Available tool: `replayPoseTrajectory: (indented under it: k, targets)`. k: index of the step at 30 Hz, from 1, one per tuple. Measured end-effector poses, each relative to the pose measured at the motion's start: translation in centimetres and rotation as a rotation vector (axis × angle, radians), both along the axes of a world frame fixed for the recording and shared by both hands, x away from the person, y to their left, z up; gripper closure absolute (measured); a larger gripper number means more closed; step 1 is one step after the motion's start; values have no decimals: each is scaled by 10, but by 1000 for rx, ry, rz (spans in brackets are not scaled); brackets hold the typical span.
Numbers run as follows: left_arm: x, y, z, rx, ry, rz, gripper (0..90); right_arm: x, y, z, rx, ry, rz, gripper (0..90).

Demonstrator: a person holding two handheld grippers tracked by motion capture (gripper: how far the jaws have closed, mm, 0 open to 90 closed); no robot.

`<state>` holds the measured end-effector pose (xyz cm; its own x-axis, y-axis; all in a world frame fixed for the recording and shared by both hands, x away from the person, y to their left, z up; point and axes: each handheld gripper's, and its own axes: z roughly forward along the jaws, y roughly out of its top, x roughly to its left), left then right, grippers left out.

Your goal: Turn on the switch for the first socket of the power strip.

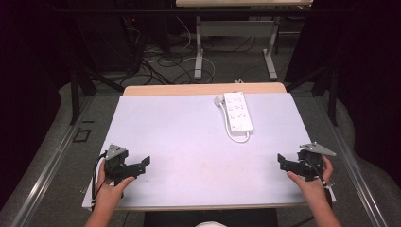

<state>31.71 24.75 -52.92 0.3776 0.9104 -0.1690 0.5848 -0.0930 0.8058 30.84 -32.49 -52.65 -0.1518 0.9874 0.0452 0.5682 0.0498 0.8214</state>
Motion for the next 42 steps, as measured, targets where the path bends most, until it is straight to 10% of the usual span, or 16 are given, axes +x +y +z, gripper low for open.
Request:
replayPoseTrajectory:
  k: [42]
  targets:
    - [1, 1, -2, 7, 16, 16, 74, 21, 40, 26, -19, 78, 155, 282]
